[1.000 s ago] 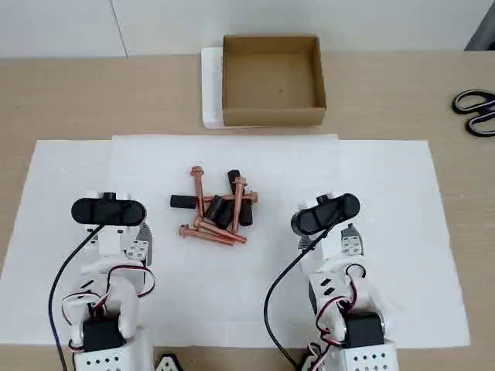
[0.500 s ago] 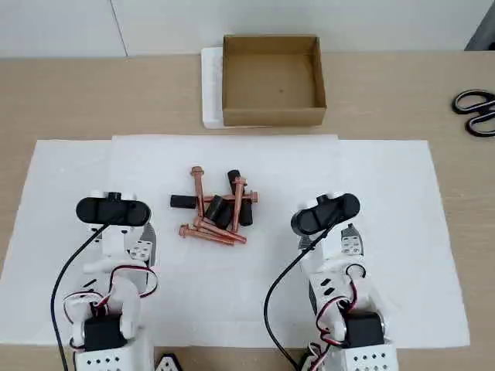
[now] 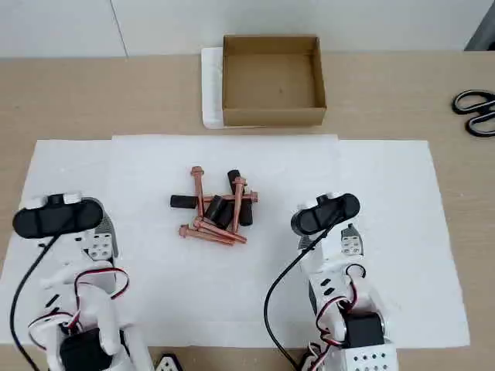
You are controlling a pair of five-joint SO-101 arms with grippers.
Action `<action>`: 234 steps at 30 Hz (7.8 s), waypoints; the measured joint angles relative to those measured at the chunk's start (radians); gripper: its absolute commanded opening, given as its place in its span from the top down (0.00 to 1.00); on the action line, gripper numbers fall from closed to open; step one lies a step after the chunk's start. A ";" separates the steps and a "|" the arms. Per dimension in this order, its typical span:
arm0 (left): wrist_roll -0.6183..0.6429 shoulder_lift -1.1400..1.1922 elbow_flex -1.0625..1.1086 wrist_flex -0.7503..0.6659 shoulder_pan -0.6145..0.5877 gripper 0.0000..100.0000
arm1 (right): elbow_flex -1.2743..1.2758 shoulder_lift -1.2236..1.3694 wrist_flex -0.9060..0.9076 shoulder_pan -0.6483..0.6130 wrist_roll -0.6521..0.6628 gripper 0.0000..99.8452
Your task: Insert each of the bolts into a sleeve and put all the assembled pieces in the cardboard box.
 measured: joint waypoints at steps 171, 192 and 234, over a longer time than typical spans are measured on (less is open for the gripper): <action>0.061 1.281 -0.723 0.069 0.232 0.84 | -2.024 2.016 0.795 -0.083 -0.094 0.93; 0.095 1.281 -0.692 0.008 0.253 0.84 | -1.685 2.051 0.453 0.043 -0.081 0.93; 0.095 1.281 -0.692 0.008 0.253 0.84 | -1.376 1.989 0.106 0.014 -0.071 0.85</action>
